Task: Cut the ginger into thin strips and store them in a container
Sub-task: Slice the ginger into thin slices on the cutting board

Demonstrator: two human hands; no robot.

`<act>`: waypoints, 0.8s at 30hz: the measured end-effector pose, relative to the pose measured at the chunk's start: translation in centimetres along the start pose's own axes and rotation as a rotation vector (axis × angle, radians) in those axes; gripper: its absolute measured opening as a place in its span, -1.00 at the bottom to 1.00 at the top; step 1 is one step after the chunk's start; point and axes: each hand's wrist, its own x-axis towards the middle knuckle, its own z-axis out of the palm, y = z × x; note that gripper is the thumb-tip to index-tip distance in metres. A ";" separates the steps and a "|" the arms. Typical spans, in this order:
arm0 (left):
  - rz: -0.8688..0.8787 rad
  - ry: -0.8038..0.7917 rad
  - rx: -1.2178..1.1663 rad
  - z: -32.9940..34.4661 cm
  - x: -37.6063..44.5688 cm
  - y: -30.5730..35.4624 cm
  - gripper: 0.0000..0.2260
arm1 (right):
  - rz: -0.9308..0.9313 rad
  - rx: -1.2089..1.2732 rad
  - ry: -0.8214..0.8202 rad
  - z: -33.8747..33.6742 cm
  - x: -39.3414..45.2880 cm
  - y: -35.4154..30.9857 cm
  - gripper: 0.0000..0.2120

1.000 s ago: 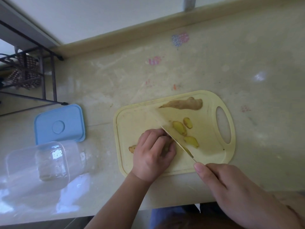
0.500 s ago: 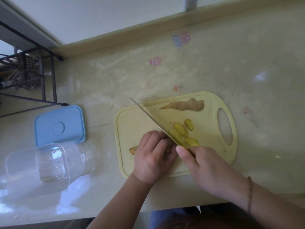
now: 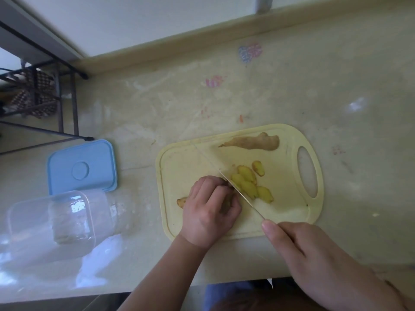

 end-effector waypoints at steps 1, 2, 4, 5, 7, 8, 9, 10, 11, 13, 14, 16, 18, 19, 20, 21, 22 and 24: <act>0.003 -0.003 0.003 0.0 0.0 0.0 -0.91 | 0.004 -0.007 0.009 0.0 -0.1 0.2 -0.16; 0.005 -0.006 0.008 0.0 0.1 0.0 -0.91 | 0.008 -0.015 0.015 0.0 -0.1 0.3 -0.15; 0.012 -0.007 0.014 0.0 0.0 -0.1 -0.91 | 0.019 -0.026 0.017 0.0 -0.3 0.3 -0.16; 0.015 -0.007 0.014 0.0 0.0 -0.1 -0.91 | 0.028 -0.030 0.014 0.0 -0.3 0.3 -0.17; 0.017 -0.005 0.013 0.1 0.0 -0.1 -0.92 | 0.041 -0.023 0.009 -0.2 -0.5 0.1 -0.17; 0.018 -0.003 0.012 0.1 0.0 -0.1 -0.91 | 0.046 -0.023 0.007 -0.2 -0.5 0.1 -0.16; 0.018 -0.003 0.012 0.1 0.0 0.0 -0.91 | 0.054 -0.025 0.003 -0.3 -0.5 0.0 -0.16; 0.019 -0.003 0.011 0.1 0.0 -0.1 -0.91 | 0.059 -0.024 0.000 -0.4 -0.5 -0.1 -0.16; 0.020 -0.005 0.012 0.1 0.0 -0.1 -0.91 | 0.061 -0.023 0.002 -0.4 -0.6 0.0 -0.15; 0.019 -0.009 0.013 0.1 0.0 -0.1 -0.91 | 0.066 -0.022 0.006 -0.3 -0.6 0.0 -0.14; 0.019 -0.009 0.012 0.1 0.0 -0.1 -0.91 | 0.069 -0.021 0.004 -0.3 -0.6 0.0 -0.13; 0.023 -0.009 0.007 0.1 0.0 -0.1 -0.92 | 0.076 -0.018 -0.016 -0.3 -0.6 0.1 -0.07; 0.026 -0.008 0.002 0.1 0.1 0.0 -0.93 | 0.082 -0.022 -0.024 -0.2 -0.3 0.3 0.00; 0.028 -0.009 -0.001 0.1 0.1 0.0 -0.93 | 0.078 -0.022 -0.020 -0.1 -0.2 0.5 -0.01; 0.030 -0.008 -0.002 0.1 0.2 -0.1 -0.93 | 0.069 -0.019 -0.020 0.0 0.1 0.5 -0.02; 0.031 -0.008 -0.004 0.1 0.2 -0.1 -0.94 | 0.053 -0.017 -0.014 0.1 0.5 0.5 -0.05; 0.032 -0.009 -0.008 0.2 0.2 -0.1 -0.94 | 0.040 -0.018 -0.007 0.3 1.0 0.4 -0.11; 0.026 -0.013 -0.010 0.2 0.2 -0.1 -0.95 | 0.021 -0.022 0.011 0.8 2.3 0.0 -0.23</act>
